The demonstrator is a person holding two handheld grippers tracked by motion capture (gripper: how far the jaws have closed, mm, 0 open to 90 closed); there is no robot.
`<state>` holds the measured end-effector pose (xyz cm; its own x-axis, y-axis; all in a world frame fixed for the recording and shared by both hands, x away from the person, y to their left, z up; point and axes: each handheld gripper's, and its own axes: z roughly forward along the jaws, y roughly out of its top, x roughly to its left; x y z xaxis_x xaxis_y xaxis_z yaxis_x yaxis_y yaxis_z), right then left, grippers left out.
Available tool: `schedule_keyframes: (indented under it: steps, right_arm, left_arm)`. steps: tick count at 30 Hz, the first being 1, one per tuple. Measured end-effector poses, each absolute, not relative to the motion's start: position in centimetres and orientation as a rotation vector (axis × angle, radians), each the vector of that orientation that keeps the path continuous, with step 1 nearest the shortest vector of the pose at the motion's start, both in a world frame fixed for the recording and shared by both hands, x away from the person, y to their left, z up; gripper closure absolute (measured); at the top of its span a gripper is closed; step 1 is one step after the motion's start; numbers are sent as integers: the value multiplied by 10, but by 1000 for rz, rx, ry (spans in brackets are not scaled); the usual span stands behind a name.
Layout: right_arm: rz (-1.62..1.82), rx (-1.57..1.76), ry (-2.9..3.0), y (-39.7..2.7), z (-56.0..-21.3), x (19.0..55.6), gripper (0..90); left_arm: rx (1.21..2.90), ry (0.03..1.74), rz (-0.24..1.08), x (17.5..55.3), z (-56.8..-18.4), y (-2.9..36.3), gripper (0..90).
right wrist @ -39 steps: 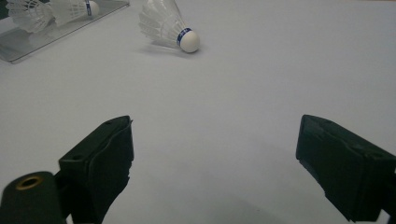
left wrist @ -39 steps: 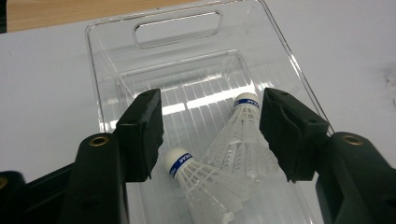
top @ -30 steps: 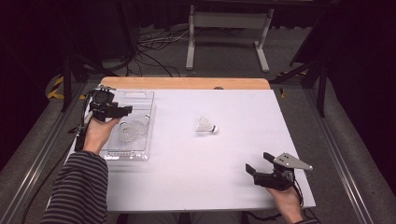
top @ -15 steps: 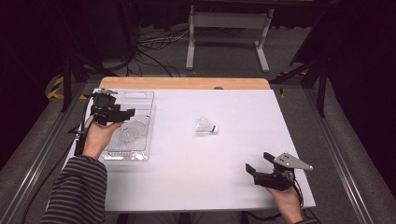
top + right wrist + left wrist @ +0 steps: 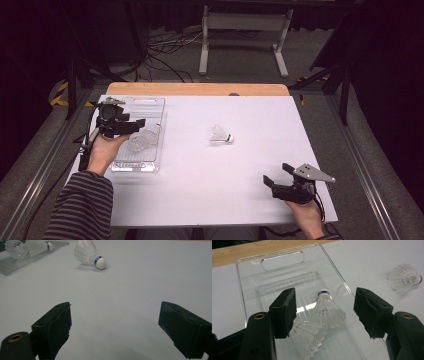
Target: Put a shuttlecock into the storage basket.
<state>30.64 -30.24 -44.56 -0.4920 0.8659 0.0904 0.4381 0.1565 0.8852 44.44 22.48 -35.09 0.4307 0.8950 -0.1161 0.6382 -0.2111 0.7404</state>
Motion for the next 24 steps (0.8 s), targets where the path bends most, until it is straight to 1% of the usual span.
schedule_keyframes:
  steps: [24]
  right_arm:
    - [1292, 1239, 1992, -303, -445, 307, 119]
  left_arm:
    - [1907, 1252, 439, 423, -351, 233, 336]
